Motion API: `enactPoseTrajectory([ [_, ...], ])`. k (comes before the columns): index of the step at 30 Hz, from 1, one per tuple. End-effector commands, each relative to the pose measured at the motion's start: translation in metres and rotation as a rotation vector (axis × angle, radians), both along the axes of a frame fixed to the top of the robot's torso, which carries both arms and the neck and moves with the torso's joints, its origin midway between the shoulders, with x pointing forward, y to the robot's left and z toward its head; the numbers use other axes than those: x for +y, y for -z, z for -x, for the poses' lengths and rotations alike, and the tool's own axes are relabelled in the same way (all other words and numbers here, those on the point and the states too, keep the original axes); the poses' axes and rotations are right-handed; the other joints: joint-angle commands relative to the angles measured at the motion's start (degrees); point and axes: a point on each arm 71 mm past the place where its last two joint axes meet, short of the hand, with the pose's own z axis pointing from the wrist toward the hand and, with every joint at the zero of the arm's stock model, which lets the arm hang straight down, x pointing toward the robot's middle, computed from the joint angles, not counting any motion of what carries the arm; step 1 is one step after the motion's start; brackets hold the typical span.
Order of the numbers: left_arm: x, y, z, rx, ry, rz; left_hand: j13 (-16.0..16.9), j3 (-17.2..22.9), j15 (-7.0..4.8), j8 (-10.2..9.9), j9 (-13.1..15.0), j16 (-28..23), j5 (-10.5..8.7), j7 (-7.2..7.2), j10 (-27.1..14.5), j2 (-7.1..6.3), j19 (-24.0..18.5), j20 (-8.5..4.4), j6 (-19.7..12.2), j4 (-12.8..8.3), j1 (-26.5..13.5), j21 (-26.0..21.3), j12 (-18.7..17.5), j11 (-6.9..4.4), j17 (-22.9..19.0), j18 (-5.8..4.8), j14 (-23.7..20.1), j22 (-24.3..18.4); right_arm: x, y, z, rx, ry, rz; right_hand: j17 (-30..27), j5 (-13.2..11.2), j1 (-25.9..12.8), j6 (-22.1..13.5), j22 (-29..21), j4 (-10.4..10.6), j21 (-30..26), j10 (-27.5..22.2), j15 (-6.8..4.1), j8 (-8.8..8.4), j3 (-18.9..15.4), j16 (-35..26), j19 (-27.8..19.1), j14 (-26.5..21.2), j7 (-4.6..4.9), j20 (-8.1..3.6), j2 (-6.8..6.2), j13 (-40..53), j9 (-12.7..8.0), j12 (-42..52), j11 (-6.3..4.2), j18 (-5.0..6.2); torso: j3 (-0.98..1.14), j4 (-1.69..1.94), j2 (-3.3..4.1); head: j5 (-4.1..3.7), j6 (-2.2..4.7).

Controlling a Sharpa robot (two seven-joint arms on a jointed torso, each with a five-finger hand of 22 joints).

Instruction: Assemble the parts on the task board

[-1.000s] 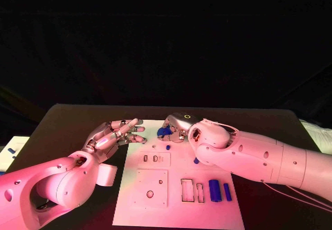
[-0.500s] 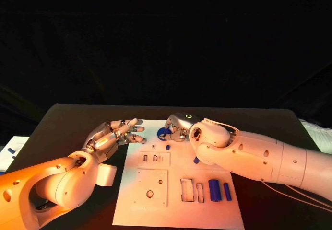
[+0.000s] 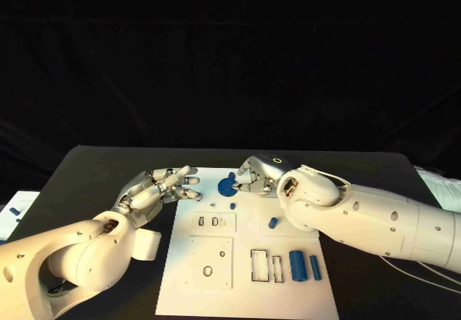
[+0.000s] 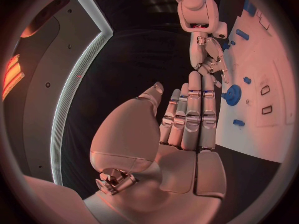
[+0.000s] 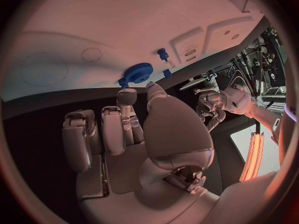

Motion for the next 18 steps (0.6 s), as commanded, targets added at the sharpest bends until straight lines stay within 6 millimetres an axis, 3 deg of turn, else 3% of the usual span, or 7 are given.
enactPoseTrajectory([
  [1, -0.001, -0.001, 0.000, -0.004, 0.015, 0.014, -0.07, 0.05, -0.02, -0.26, -0.06, -0.39, -0.07, -0.04, 0.24, -0.05, 0.42, 0.15, 0.22, -0.15, 0.39, 0.09, -0.39, 0.07, 0.06, 0.62, 0.43, 0.01, -0.009, -0.011, 0.007, -0.017, -0.104, -0.157, 0.03, -1.96, 1.42, -0.69, 12.35, -0.09, -0.17, -0.10, 0.11, -0.37, -0.44, -0.16, 3.74, 3.04, -0.03, 0.15, -0.07, -0.04, -0.06, -0.37, 0.31, -0.99, 0.01, -0.20, -0.09, -0.24, 0.15],
  [8, -0.001, 0.000, -0.001, -0.002, 0.015, 0.015, -0.07, 0.05, -0.01, -0.34, -0.06, -0.46, -0.07, -0.02, 0.24, -0.05, 0.42, 0.15, 0.22, -0.16, 0.38, 0.08, -0.49, 0.08, 0.14, 0.62, 0.42, 0.01, -0.058, -0.017, 0.011, 0.087, -0.093, -0.287, 0.08, -1.42, 5.44, -0.17, 12.23, -1.73, -0.24, -0.30, -0.04, -0.11, -0.35, -0.22, 3.63, 3.04, -0.24, 0.08, -0.22, -0.12, 0.10, -0.75, 0.08, -0.96, 0.44, -0.71, -0.35, -0.14, 0.07],
  [14, -0.003, 0.001, -0.002, -0.001, 0.017, 0.016, -0.07, 0.05, -0.01, -0.34, -0.06, -0.46, -0.07, -0.02, 0.24, -0.05, 0.42, 0.15, 0.22, -0.16, 0.38, 0.08, -0.49, 0.08, 0.15, 0.62, 0.42, 0.01, -0.116, -0.016, 0.010, 0.127, -0.016, -0.268, 0.11, -1.06, 8.63, 0.65, 11.84, -3.63, -0.44, -0.22, -0.30, 0.00, -0.28, -0.29, 3.31, 3.04, -0.48, -0.15, -0.84, -0.21, 0.18, -0.97, -0.22, -0.85, 0.71, -1.05, -0.50, -0.48, 0.05],
  [18, -0.003, 0.002, -0.003, -0.001, 0.016, 0.016, -0.07, 0.05, 0.00, -0.35, -0.06, -0.48, -0.07, -0.02, 0.25, -0.05, 0.41, 0.16, 0.23, -0.17, 0.39, 0.07, -0.52, 0.08, 0.17, 0.62, 0.42, 0.01, -0.143, -0.014, 0.011, 0.124, 0.020, -0.238, 0.11, -1.08, 9.42, 0.72, 11.80, -4.13, -0.46, -0.26, -0.35, -0.07, -0.42, -0.32, 3.28, 3.04, -0.50, -0.21, -1.23, -0.43, 0.15, -1.32, -0.26, -0.84, 0.82, -1.21, -0.46, -0.86, 0.15],
])
